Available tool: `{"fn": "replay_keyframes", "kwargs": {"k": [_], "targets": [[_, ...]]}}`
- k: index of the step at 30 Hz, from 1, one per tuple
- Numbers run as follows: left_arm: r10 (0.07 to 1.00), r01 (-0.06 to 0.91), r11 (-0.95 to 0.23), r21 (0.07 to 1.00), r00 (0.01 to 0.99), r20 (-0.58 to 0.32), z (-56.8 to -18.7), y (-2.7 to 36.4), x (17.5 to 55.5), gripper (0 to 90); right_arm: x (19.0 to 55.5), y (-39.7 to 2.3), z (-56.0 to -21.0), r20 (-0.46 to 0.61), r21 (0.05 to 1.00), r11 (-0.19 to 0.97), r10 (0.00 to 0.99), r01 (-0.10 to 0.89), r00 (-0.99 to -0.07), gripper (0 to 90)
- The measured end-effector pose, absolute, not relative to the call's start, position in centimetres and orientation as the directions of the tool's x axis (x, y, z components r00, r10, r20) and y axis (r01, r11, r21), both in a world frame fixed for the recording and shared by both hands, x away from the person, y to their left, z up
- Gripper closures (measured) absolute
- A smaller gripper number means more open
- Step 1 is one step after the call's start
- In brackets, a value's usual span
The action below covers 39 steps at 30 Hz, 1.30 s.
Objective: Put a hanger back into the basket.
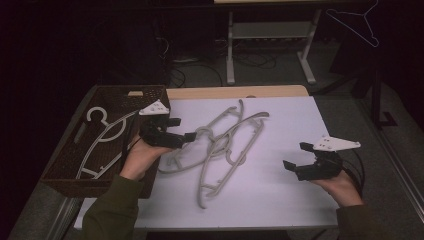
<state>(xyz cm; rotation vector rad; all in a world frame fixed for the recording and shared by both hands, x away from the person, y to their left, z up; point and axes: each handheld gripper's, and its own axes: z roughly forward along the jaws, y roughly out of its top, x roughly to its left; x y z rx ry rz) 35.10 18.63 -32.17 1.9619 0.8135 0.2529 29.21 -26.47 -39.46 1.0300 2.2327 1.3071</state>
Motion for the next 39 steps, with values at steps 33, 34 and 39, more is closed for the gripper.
{"fn": "replay_keyframes", "kwargs": {"k": [33,34,39], "targets": [[0.650,0.541,-0.533,0.651,0.754,-0.095,-42.7,13.2,34.6,50.4,29.4,-26.2,-39.7,0.051,0.852,0.323,0.731,0.411,-0.680,8.9],[0.650,0.541,-0.532,0.651,0.754,-0.096,-42.8,13.2,34.6,51.7,29.4,-26.2,-39.7,0.052,0.852,0.323,0.731,0.412,-0.680,8.9],[0.666,0.550,-0.526,0.649,0.741,-0.089,-43.0,13.0,34.6,55.5,29.4,-26.2,-39.7,0.055,0.852,0.320,0.732,0.414,-0.679,8.9]]}}
